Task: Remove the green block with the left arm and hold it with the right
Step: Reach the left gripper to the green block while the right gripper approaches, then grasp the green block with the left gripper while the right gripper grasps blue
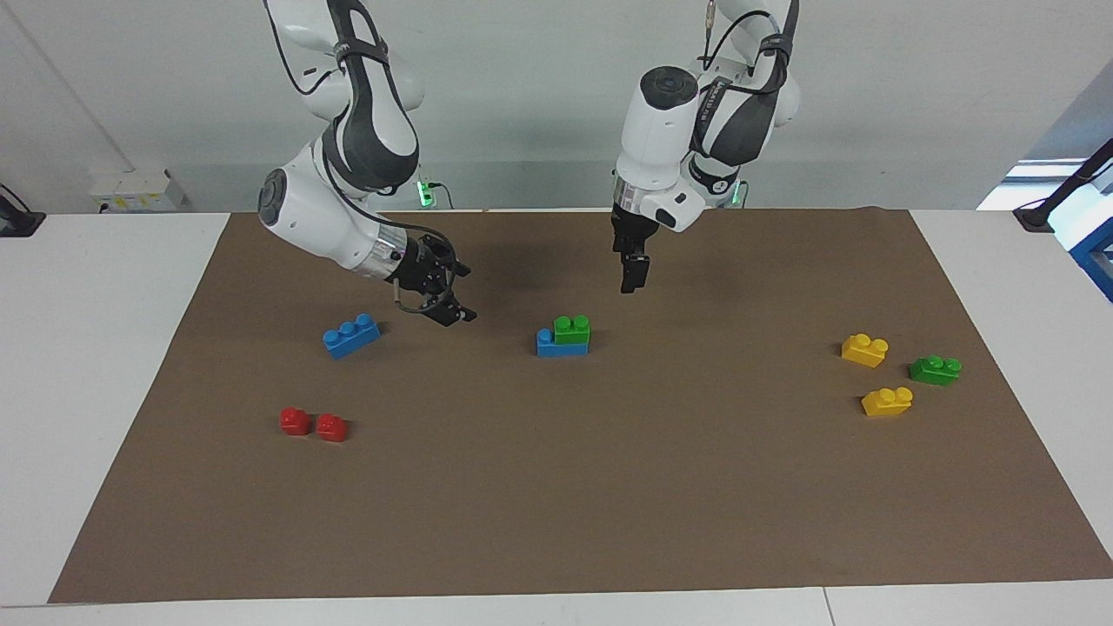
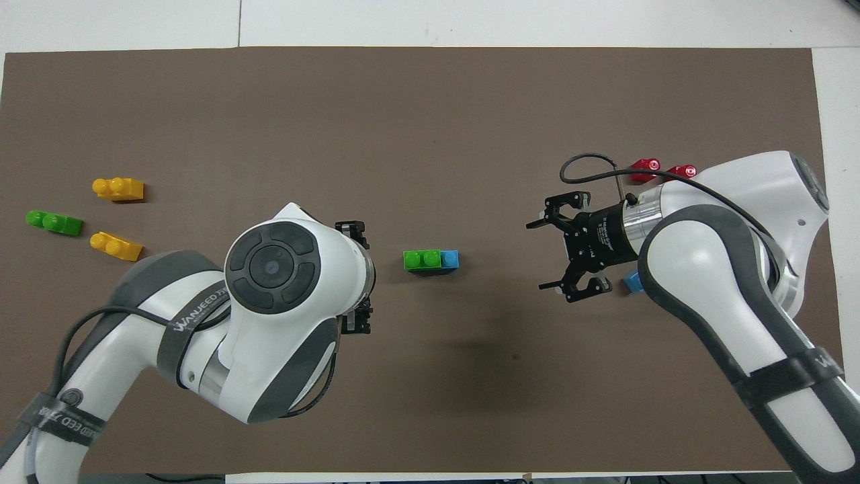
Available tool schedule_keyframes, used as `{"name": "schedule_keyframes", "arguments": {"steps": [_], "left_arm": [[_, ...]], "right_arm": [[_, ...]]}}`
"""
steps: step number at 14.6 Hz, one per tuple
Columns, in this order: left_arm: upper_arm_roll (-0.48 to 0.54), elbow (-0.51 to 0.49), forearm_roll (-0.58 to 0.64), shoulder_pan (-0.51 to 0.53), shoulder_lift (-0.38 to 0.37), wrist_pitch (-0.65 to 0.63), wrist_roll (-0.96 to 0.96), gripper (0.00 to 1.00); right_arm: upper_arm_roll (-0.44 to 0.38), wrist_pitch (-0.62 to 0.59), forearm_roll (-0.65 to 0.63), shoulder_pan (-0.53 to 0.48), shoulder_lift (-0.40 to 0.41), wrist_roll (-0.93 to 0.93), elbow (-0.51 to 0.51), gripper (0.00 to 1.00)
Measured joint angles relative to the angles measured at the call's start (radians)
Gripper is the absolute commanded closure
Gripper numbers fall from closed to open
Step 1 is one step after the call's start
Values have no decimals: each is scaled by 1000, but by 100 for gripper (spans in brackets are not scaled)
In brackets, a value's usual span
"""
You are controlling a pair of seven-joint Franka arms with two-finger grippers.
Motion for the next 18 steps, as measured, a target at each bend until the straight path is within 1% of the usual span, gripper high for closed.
{"name": "schedule_keyframes", "arguments": {"steps": [5, 9, 14, 18], "left_arm": [[1, 19, 0, -18, 44, 39, -60, 0], [0, 58, 0, -50, 122, 54, -110, 0], [0, 69, 0, -62, 140, 87, -152, 0], [1, 69, 0, -63, 160, 111, -162, 0]], "right_arm": [[0, 96, 75, 46, 34, -8, -14, 0], [1, 173, 100, 79, 68, -8, -18, 0], [1, 240, 175, 102, 131, -58, -18, 0], [1, 303, 219, 150, 169, -60, -11, 0]]}}
